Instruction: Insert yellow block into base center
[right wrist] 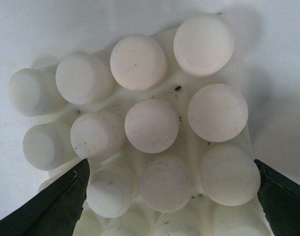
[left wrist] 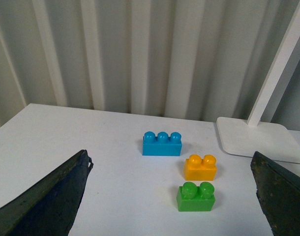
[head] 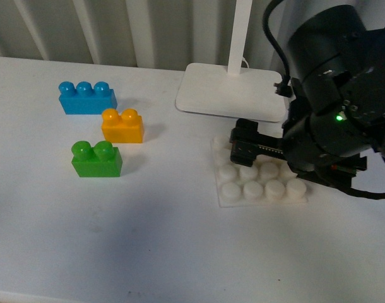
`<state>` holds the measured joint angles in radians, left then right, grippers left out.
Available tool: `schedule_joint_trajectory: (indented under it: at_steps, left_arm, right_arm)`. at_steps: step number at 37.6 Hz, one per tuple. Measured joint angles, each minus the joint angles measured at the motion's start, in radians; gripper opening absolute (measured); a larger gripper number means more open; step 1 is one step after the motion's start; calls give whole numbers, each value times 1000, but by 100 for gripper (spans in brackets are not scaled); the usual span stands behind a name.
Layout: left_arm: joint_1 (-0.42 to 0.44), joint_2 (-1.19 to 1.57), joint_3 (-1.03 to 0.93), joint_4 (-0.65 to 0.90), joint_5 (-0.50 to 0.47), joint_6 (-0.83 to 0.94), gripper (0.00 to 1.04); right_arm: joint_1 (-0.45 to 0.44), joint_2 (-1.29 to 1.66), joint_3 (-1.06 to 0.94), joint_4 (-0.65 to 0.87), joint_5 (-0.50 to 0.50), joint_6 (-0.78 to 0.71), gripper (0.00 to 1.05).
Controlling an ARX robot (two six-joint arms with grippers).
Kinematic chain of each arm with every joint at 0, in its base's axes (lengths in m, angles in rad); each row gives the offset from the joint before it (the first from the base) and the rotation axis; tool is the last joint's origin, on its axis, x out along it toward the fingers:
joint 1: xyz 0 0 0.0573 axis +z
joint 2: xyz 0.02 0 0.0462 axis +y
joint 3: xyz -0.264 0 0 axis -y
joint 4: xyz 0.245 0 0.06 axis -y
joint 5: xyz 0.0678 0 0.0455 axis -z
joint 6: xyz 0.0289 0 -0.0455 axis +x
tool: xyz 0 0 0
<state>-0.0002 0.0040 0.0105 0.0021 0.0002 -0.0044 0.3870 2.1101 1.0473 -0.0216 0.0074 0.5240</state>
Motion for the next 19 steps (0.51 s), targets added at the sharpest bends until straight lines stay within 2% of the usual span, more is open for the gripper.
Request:
schedule_joint_trajectory:
  at_steps: [9,19]
  left_arm:
    - [0,0,0,0,0,0,98]
    - [0,0,0,0,0,0,98]
  right_arm:
    - [81,73,138,-61,24,107,95]
    - [144,123,234,-92,29,160,95]
